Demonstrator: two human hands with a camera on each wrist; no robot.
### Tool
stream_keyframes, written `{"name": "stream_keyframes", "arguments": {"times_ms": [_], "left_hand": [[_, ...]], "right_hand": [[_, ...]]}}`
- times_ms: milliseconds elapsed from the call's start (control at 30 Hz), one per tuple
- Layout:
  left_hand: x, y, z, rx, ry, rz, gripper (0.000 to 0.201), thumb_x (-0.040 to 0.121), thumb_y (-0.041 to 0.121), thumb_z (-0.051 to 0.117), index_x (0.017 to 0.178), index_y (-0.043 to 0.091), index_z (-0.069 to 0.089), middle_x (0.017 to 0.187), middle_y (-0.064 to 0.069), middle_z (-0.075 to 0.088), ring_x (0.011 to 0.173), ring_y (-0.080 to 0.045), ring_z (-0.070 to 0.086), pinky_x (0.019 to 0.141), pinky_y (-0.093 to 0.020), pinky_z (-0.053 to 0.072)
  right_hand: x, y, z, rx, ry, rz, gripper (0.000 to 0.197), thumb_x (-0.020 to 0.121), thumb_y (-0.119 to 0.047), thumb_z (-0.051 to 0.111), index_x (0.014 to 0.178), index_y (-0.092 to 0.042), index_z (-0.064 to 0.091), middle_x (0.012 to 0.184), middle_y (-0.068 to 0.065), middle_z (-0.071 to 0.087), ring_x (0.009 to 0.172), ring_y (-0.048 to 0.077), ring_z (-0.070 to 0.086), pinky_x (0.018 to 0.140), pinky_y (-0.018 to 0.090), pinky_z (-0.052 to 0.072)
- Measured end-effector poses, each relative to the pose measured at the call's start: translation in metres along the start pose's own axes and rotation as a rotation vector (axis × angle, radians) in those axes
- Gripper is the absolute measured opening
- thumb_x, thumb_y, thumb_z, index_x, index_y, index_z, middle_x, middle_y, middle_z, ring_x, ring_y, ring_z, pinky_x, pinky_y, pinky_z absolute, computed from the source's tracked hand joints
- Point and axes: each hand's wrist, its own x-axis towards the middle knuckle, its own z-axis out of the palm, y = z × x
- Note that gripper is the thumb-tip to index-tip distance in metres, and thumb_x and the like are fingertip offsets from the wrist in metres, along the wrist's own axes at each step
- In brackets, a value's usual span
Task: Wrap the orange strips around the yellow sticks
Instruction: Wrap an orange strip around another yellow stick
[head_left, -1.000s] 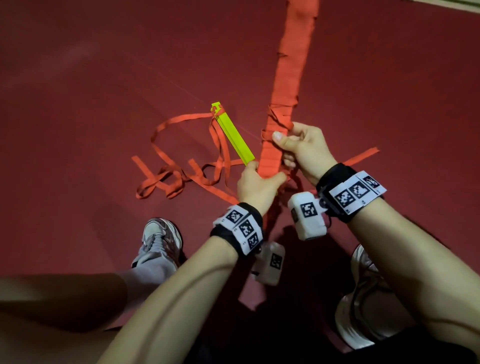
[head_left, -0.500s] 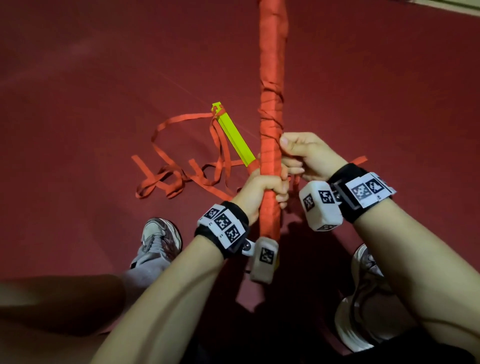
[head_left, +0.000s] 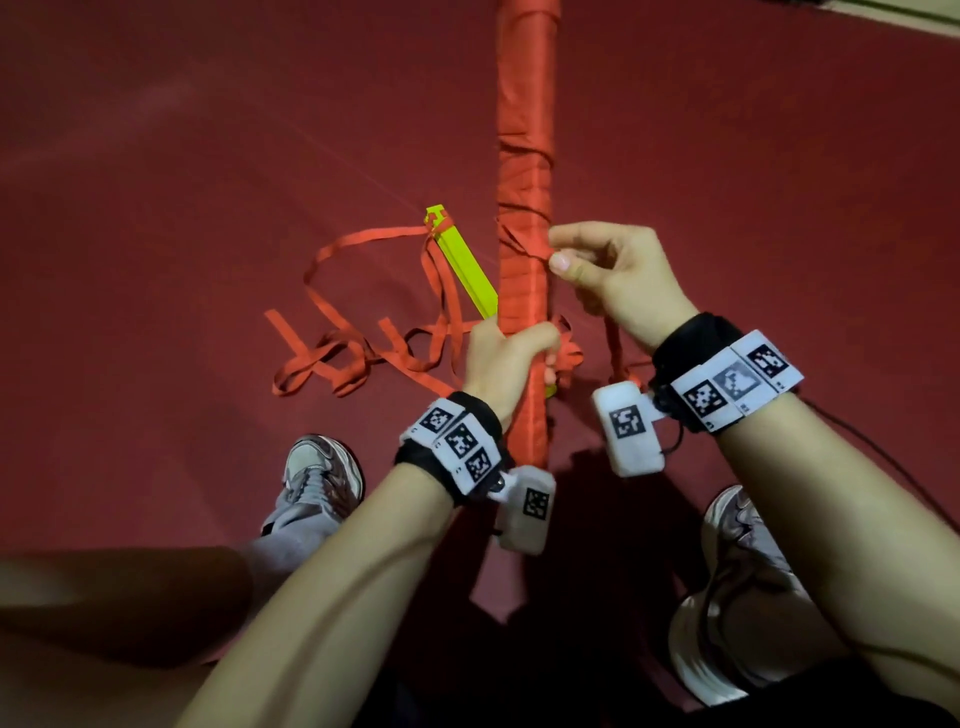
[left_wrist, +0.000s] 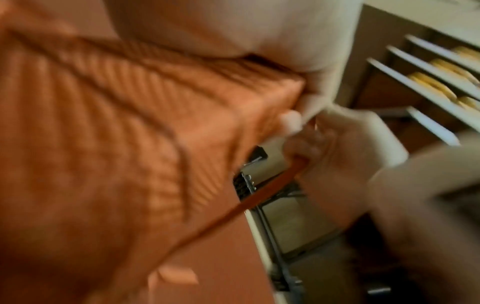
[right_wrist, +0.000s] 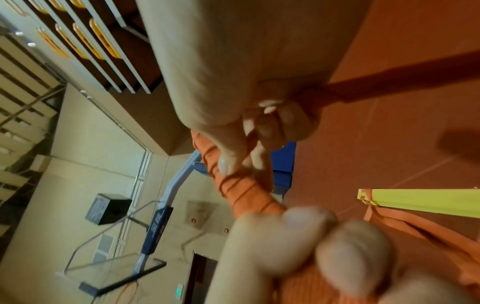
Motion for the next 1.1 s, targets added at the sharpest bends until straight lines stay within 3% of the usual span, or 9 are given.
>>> {"name": "stream_keyframes", "arguments": {"times_ms": [167, 300, 400, 533, 700, 833, 967, 1033, 1100], "left_hand": [[-0.015, -0.001, 0.006, -0.334, -0.366, -0.125, 0.031, 0.046, 0.011, 0.056, 0.073, 0.009, 0.039, 0.053, -0.003, 0.035, 0.038, -0.012, 0.036, 0.039, -0.017, 0.033], [-0.013, -0.004, 0.003, -0.279, -0.467, -0.144, 0.031, 0.047, 0.015, 0.057, 0.073, 0.008, 0.042, 0.055, -0.007, 0.043, 0.039, -0.017, 0.039, 0.042, -0.02, 0.038], [-0.009, -0.004, 0.006, -0.227, -0.336, -0.2, 0.035, 0.05, 0.01, 0.063, 0.083, 0.007, 0.051, 0.066, -0.01, 0.05, 0.046, -0.019, 0.048, 0.049, -0.025, 0.046], [-0.002, -0.01, 0.011, 0.08, 0.006, -0.014, 0.054, 0.059, 0.021, 0.078, 0.107, -0.002, 0.064, 0.092, -0.018, 0.073, 0.078, -0.03, 0.071, 0.078, -0.041, 0.061], [-0.003, -0.009, 0.013, 0.232, 0.213, 0.19, 0.038, 0.05, 0.037, 0.069, 0.083, 0.019, 0.063, 0.072, 0.001, 0.069, 0.065, -0.022, 0.063, 0.068, -0.041, 0.056], [-0.01, -0.002, 0.007, -0.021, -0.021, 0.195, 0.021, 0.06, 0.01, 0.068, 0.076, 0.004, 0.056, 0.058, -0.004, 0.055, 0.047, -0.019, 0.049, 0.05, -0.028, 0.044], [-0.018, 0.004, 0.004, -0.151, -0.371, -0.013, 0.017, 0.065, 0.004, 0.06, 0.074, 0.017, 0.066, 0.056, -0.004, 0.048, 0.039, -0.019, 0.044, 0.045, -0.026, 0.044], [-0.021, 0.0, 0.004, -0.19, -0.506, -0.091, 0.02, 0.058, 0.008, 0.062, 0.075, 0.017, 0.06, 0.06, -0.007, 0.047, 0.04, -0.018, 0.045, 0.045, -0.025, 0.045], [-0.021, -0.005, 0.002, -0.214, -0.542, -0.167, 0.029, 0.053, 0.015, 0.063, 0.078, 0.013, 0.048, 0.061, -0.007, 0.046, 0.04, -0.018, 0.046, 0.046, -0.025, 0.046]], "right_hand": [[-0.007, 0.006, -0.003, 0.279, -0.276, 0.164, 0.064, 0.09, -0.03, 0.066, 0.138, 0.01, 0.048, 0.091, 0.006, 0.066, 0.047, 0.003, 0.032, 0.04, 0.014, 0.027], [-0.007, 0.006, -0.01, 0.341, -0.409, 0.157, 0.05, 0.093, -0.028, 0.057, 0.125, 0.011, 0.054, 0.106, 0.02, 0.069, 0.049, 0.003, 0.026, 0.044, 0.02, 0.018], [-0.005, 0.006, -0.003, 0.307, -0.24, 0.138, 0.037, 0.086, -0.031, 0.072, 0.103, 0.001, 0.062, 0.072, 0.012, 0.062, 0.045, 0.004, 0.041, 0.042, 0.019, 0.029], [0.002, 0.007, 0.011, 0.042, 0.118, 0.029, 0.049, 0.075, -0.036, 0.08, 0.094, 0.005, 0.061, 0.082, 0.009, 0.066, 0.075, 0.018, 0.061, 0.074, 0.039, 0.054], [0.0, -0.003, 0.005, 0.094, 0.015, -0.017, 0.028, 0.088, -0.014, 0.071, 0.096, 0.008, 0.056, 0.064, 0.008, 0.055, 0.047, 0.008, 0.044, 0.045, 0.021, 0.038], [0.003, -0.009, -0.005, 0.19, -0.138, -0.013, 0.031, 0.089, -0.02, 0.071, 0.101, 0.004, 0.057, 0.057, -0.009, 0.053, 0.042, 0.004, 0.038, 0.042, 0.02, 0.031], [-0.002, -0.002, -0.014, 0.389, -0.35, 0.083, 0.075, 0.073, -0.051, 0.083, 0.113, 0.007, 0.058, 0.082, 0.015, 0.057, 0.047, 0.006, 0.032, 0.043, 0.025, 0.019], [-0.009, -0.001, -0.016, 0.44, -0.439, 0.076, 0.092, 0.079, -0.048, 0.078, 0.139, 0.012, 0.043, 0.117, 0.027, 0.062, 0.05, 0.007, 0.026, 0.046, 0.026, 0.017], [-0.012, 0.0, -0.018, 0.428, -0.458, 0.074, 0.092, 0.081, -0.044, 0.078, 0.143, 0.013, 0.038, 0.119, 0.028, 0.065, 0.049, 0.007, 0.024, 0.045, 0.025, 0.017]]}}
